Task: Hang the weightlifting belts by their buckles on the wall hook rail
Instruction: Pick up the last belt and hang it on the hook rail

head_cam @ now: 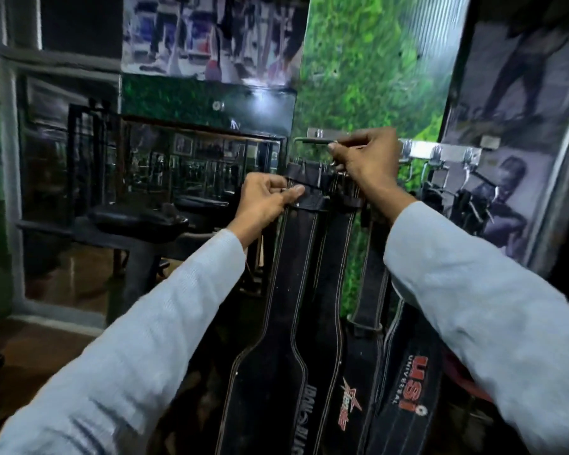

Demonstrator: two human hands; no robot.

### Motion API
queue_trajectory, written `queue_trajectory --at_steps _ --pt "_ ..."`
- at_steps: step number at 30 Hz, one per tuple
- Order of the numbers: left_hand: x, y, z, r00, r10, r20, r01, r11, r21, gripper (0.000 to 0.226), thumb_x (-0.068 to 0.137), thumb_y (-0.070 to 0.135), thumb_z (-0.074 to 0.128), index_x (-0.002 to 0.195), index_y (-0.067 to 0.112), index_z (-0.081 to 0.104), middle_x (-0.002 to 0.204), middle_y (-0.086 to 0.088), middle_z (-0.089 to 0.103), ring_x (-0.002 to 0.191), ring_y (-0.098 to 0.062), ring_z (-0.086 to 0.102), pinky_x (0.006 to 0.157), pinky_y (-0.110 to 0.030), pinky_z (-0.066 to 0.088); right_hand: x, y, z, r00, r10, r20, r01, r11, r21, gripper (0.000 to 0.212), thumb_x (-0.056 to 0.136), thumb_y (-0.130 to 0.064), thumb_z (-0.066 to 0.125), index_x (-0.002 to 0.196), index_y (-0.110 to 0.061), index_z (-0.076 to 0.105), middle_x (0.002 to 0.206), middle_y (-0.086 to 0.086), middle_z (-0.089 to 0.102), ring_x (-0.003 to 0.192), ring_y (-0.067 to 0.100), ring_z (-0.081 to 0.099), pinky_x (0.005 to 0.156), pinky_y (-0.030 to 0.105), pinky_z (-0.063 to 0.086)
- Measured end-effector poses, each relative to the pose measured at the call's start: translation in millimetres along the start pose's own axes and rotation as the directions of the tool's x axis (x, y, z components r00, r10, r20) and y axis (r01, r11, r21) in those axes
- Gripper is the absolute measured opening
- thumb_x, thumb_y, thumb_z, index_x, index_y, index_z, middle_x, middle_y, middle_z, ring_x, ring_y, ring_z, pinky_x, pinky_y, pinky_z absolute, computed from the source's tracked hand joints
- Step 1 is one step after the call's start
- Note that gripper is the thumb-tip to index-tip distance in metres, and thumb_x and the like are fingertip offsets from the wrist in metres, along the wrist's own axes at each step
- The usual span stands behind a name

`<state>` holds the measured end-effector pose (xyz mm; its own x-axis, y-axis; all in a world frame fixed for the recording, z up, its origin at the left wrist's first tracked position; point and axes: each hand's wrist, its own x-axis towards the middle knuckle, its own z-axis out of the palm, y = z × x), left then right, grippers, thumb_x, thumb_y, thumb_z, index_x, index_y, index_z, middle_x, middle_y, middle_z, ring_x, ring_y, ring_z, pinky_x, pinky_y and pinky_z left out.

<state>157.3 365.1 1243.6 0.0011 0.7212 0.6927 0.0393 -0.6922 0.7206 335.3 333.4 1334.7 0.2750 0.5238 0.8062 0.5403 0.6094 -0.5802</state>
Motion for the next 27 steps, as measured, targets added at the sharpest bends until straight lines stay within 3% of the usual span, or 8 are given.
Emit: queue_trajectory --at_steps 3,8,11,14,17,20,23,27 --pt "44.9 5.0 8.6 0.998 -0.054 -0.016 0.054 0.997 0.051 0.031 0.083 0.022 0.084 0.066 0.009 0.062 0.066 -0.007 0.049 0.059 -0.016 0.040 0.050 -0.023 0.027 24.5 -3.3 5.1 0.990 -0.136 -0.034 0.125 0.967 -0.220 0.017 0.077 -0.024 0.086 0.093 -0.019 0.083 0.089 -0.001 0.081 0.085 0.017 0.076 0.085 0.040 0.063" --pt "56.9 -28.2 12.2 0.990 -0.138 0.003 0.137 0.984 0.112 0.024 0.084 0.017 0.083 0.074 0.004 0.065 0.064 -0.004 0.043 0.052 -0.011 0.034 0.049 -0.022 0.028 21.7 4.9 16.0 0.941 -0.296 0.164 0.330 0.697 -0.637 0.015 0.085 -0.022 0.079 0.099 -0.018 0.080 0.099 0.009 0.079 0.097 0.032 0.072 0.076 0.036 0.053" --pt "48.8 -47.9 10.9 0.991 -0.135 -0.006 0.135 0.990 0.039 0.021 0.086 0.017 0.082 0.083 -0.002 0.074 0.062 0.002 0.053 0.057 -0.007 0.046 0.063 -0.024 0.041 14.7 16.2 22.0 0.923 -0.344 0.173 0.364 0.633 -0.683 0.016 0.086 -0.025 0.081 0.099 -0.018 0.078 0.102 0.007 0.075 0.106 0.029 0.065 0.076 0.036 0.050" --pt "40.8 -46.0 10.8 0.991 -0.125 0.040 0.124 0.992 0.033 0.031 0.090 0.019 0.077 0.063 0.017 0.063 0.051 0.013 0.051 0.046 0.000 0.043 0.052 -0.018 0.038 4.9 24.4 19.0 0.906 -0.370 0.203 0.398 0.588 -0.704 0.023 0.090 -0.023 0.075 0.110 -0.013 0.074 0.115 0.007 0.071 0.115 0.029 0.056 0.089 0.041 0.049" --pt "24.9 -44.2 7.1 0.962 -0.177 0.206 0.178 0.984 0.013 0.010 0.089 0.007 0.077 0.094 -0.002 0.075 0.076 0.003 0.071 0.061 0.005 0.064 0.061 -0.011 0.051 -15.8 35.6 17.9 0.885 -0.405 0.229 0.428 0.516 -0.742 0.038 0.087 -0.018 0.069 0.125 -0.013 0.068 0.133 0.011 0.062 0.130 0.034 0.051 0.111 0.049 0.040" --pt "8.1 -54.8 5.9 0.934 -0.257 0.248 0.235 0.965 0.117 0.031 0.083 -0.007 0.077 0.112 -0.015 0.069 0.098 -0.011 0.070 0.087 -0.015 0.066 0.084 -0.028 0.058 -44.6 54.1 18.2 0.868 -0.432 0.246 0.466 0.533 -0.707 0.042 0.086 -0.010 0.064 0.128 -0.009 0.065 0.146 0.017 0.054 0.147 0.036 0.037 0.121 0.053 0.032" --pt "-8.1 -65.6 5.6 0.924 -0.309 0.224 0.278 0.947 0.158 0.025 0.089 -0.001 0.074 0.110 -0.014 0.070 0.086 -0.008 0.069 0.070 -0.008 0.065 0.058 -0.018 0.055 -69.4 74.2 15.5 0.853 -0.439 0.284 0.515 0.616 -0.595 0.040 0.090 -0.006 0.061 0.130 0.000 0.063 0.142 0.020 0.056 0.150 0.036 0.037 0.125 0.049 0.030" --pt "-36.4 -82.2 4.9 0.870 -0.391 0.302 0.326 0.914 0.242 0.005 0.089 0.008 0.077 0.091 0.002 0.075 0.075 -0.007 0.074 0.073 -0.021 0.068 0.067 -0.030 0.055 -105.7 86.2 9.6 0.861 -0.423 0.282 0.503 0.630 -0.592 0.049 0.094 -0.028 0.064 0.136 -0.003 0.060 0.138 0.015 0.059 0.140 0.032 0.047 0.117 0.046 0.037"
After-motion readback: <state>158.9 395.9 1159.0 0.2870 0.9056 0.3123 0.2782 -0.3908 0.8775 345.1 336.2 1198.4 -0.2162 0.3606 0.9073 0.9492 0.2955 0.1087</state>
